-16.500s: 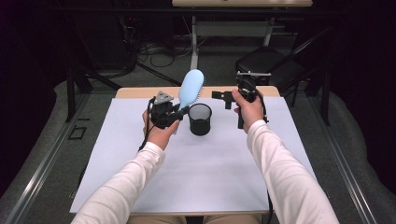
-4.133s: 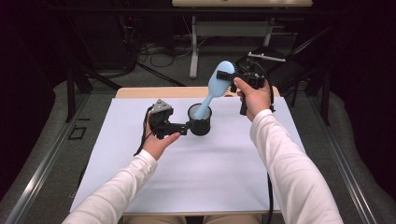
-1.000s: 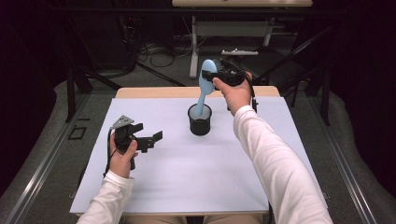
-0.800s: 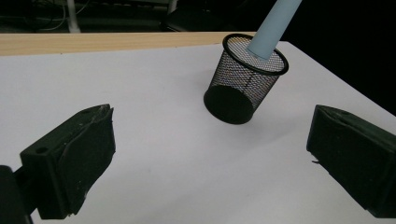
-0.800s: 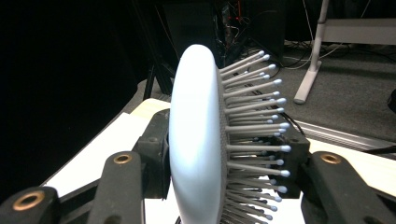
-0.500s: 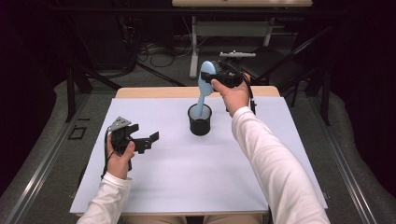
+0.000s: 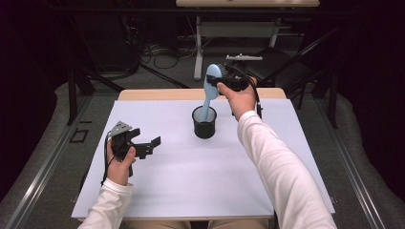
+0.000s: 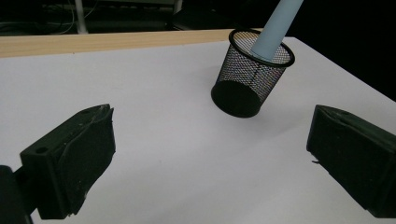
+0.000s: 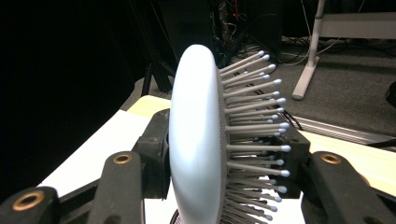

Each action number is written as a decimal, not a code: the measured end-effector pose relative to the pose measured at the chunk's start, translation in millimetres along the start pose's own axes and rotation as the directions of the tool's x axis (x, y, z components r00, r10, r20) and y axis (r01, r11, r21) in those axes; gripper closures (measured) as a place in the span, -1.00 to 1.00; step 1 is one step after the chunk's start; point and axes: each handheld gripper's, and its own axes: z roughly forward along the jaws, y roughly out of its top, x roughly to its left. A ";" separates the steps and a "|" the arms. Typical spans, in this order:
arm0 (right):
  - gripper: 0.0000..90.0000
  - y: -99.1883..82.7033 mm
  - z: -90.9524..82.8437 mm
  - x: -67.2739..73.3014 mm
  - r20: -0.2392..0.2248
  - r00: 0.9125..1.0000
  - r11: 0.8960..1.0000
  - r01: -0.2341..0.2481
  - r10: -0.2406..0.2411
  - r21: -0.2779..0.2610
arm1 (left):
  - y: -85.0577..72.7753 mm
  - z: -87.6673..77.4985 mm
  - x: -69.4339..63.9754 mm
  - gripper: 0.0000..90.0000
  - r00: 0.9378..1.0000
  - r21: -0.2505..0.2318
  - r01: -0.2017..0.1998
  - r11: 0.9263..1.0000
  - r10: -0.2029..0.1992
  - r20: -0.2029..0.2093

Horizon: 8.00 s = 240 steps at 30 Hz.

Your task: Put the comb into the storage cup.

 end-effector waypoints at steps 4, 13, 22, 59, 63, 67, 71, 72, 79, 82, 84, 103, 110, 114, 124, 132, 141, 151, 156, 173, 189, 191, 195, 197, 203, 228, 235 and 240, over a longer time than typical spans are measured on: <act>0.10 -1.8 0.8 0.2 0.005 1.000 1.000 0.004 -0.004 0.002 | -0.6 0.0 -0.1 -0.97 1.000 0.001 0.000 1.000 0.000 0.000; 0.10 -5.2 3.7 1.6 0.007 1.000 1.000 0.018 -0.018 0.002 | -1.9 0.2 -1.5 -0.97 1.000 0.002 0.000 1.000 0.000 0.009; 0.10 -12.1 9.3 2.7 0.019 0.999 1.000 0.027 -0.028 0.011 | -2.2 -0.5 -1.8 -0.97 1.000 0.002 0.000 1.000 0.000 0.011; 0.10 -33.7 29.7 12.0 0.036 0.994 0.994 0.097 -0.099 0.059 | -4.3 0.4 -1.8 -0.97 1.000 0.011 0.011 1.000 -0.012 0.024; 0.10 -35.2 31.0 13.0 0.035 0.994 0.993 0.101 -0.103 0.061 | -4.7 1.0 -1.9 -0.97 1.000 0.010 0.011 1.000 -0.011 0.024; 0.10 -37.2 32.4 13.5 0.035 0.993 0.992 0.107 -0.109 0.063 | -4.8 1.1 -2.1 -0.97 1.000 0.011 0.011 1.000 -0.011 0.021; 0.10 -39.9 33.9 13.7 0.038 0.992 0.991 0.115 -0.117 0.069 | -5.0 1.1 -2.4 -0.97 1.000 0.013 0.011 1.000 -0.012 0.022; 0.10 -40.4 34.2 13.7 0.038 0.992 0.991 0.116 -0.119 0.070 | -5.0 1.2 -2.4 -0.97 1.000 0.013 0.011 1.000 -0.011 0.022; 0.10 -43.7 36.1 13.3 0.040 0.992 0.990 0.117 -0.120 0.073 | -5.4 1.7 -2.5 -0.97 1.000 0.014 0.010 1.000 -0.010 0.025; 0.10 -44.8 36.8 13.4 0.043 0.992 0.991 0.114 -0.118 0.074 | -5.8 2.4 -2.5 -0.97 1.000 0.013 0.012 1.000 -0.012 0.026; 0.10 -45.8 37.4 13.0 0.044 0.992 0.990 0.117 -0.120 0.075 | -5.9 2.4 -2.4 -0.97 1.000 0.014 0.012 1.000 -0.013 0.026; 0.09 -53.6 41.8 13.1 0.067 0.987 0.988 0.139 -0.143 0.065 | -7.3 4.2 -3.5 -0.97 1.000 0.023 0.008 1.000 -0.009 0.027; 0.09 -56.5 43.6 13.4 0.069 0.986 0.987 0.145 -0.149 0.063 | -7.6 4.3 -3.7 -0.97 1.000 0.025 0.009 1.000 -0.009 0.028; 0.08 -57.0 44.2 14.0 0.068 0.987 0.988 0.145 -0.149 0.060 | -7.9 4.6 -3.8 -0.97 1.000 0.027 0.007 1.000 -0.007 0.028; 0.07 -57.0 44.4 14.0 0.064 0.987 0.988 0.144 -0.148 0.061 | -8.4 5.4 -4.3 -0.97 1.000 0.026 0.007 1.000 -0.007 0.030; 0.05 -57.2 44.8 15.4 0.068 0.985 0.986 0.154 -0.158 0.060 | -8.8 5.9 -4.2 -0.97 0.999 0.030 0.008 1.000 -0.009 0.031; 0.03 -57.5 45.6 17.2 0.068 0.985 0.986 0.157 -0.161 0.058 | -9.2 5.9 -4.2 -0.97 1.000 0.033 0.008 0.999 -0.009 0.027; -0.08 -57.3 45.8 18.5 0.067 0.986 0.988 0.148 -0.151 0.053 | -9.4 6.1 -4.0 -0.97 1.000 0.034 0.008 0.999 -0.009 0.028; -0.19 -57.7 46.7 18.0 0.069 0.987 0.988 0.142 -0.146 0.058 | -9.5 6.2 -3.9 -0.97 1.000 0.036 0.008 0.999 -0.009 0.027; -0.59 -59.2 49.0 20.2 0.066 0.987 0.986 0.142 -0.148 0.090 | -10.2 7.4 -4.4 -0.97 1.000 0.037 0.008 0.999 -0.009 0.029; -0.78 -55.2 45.2 18.8 0.069 0.992 0.991 0.102 -0.108 0.084 | -10.3 7.7 -5.0 -0.97 1.000 0.037 0.007 0.999 -0.008 0.029; -0.78 -54.7 44.5 18.6 0.064 0.992 0.991 0.102 -0.108 0.085 | -10.4 7.8 -5.1 -0.97 0.999 0.038 0.008 0.999 -0.009 0.031; -0.78 -54.1 43.2 19.0 0.060 0.992 0.990 0.108 -0.114 0.085 | -10.4 7.9 -5.4 -0.97 1.000 0.038 0.008 0.999 -0.009 0.029; -0.78 -53.8 42.5 19.5 0.060 0.992 0.991 0.108 -0.112 0.080 | -10.4 7.9 -5.4 -0.97 1.000 0.039 0.008 0.999 -0.009 0.030; -0.79 -52.1 41.1 20.8 0.055 0.990 0.989 0.123 -0.128 0.087 | -10.5 8.0 -5.9 -0.97 1.000 0.038 0.007 0.999 -0.008 0.030; -1.00 -37.1 32.8 22.6 0.039 0.988 0.987 0.144 -0.147 0.073 | -10.0 7.3 -6.9 -0.97 0.999 0.034 0.008 0.999 -0.009 0.035; -1.00 -31.6 29.8 23.1 0.032 0.989 0.987 0.142 -0.145 0.073 | -8.8 7.8 -6.2 -0.97 0.999 0.035 0.011 0.999 -0.013 0.039; -1.00 -29.1 27.8 23.7 0.017 0.989 0.987 0.145 -0.146 0.072 | -8.0 8.1 -5.4 -0.97 0.999 0.035 0.019 0.999 -0.021 0.039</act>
